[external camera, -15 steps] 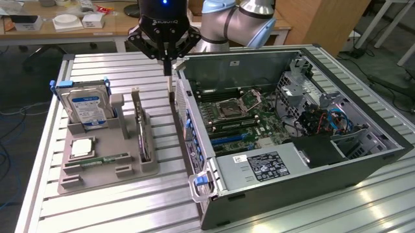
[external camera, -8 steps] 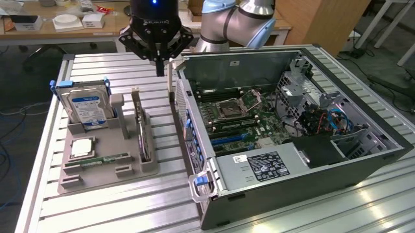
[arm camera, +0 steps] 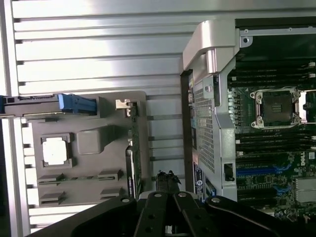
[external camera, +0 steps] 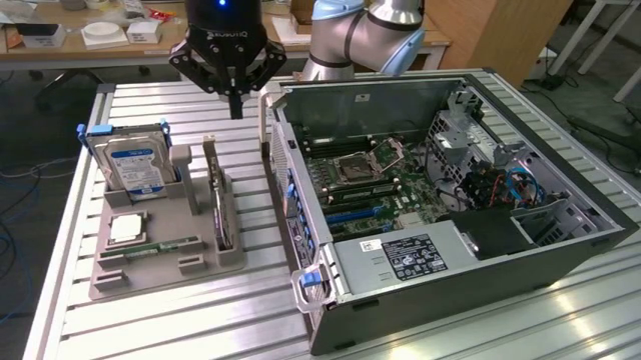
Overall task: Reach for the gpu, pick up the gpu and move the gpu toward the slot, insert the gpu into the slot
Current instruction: 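Reach for the gpu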
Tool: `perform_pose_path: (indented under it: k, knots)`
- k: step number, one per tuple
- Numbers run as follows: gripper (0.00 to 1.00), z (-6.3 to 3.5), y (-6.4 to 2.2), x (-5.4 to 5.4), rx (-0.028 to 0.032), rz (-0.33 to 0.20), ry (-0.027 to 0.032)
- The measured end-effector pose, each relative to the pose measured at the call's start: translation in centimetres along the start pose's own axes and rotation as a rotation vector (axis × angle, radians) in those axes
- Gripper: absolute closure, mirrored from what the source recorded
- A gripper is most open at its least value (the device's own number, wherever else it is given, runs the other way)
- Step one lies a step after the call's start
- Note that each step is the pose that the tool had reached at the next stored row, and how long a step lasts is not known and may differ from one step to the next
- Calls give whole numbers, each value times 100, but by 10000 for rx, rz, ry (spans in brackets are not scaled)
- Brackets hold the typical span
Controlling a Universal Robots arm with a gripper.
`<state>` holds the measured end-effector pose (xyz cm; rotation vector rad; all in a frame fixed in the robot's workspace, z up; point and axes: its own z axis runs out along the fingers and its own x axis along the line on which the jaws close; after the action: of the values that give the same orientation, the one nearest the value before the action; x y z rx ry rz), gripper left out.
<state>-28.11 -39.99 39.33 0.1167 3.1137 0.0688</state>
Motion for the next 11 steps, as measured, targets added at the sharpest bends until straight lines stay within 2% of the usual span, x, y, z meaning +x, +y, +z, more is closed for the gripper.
perform_pose_path:
  k: [11]
  knots:
    - [90,-5,-19,211,0,0,-1]
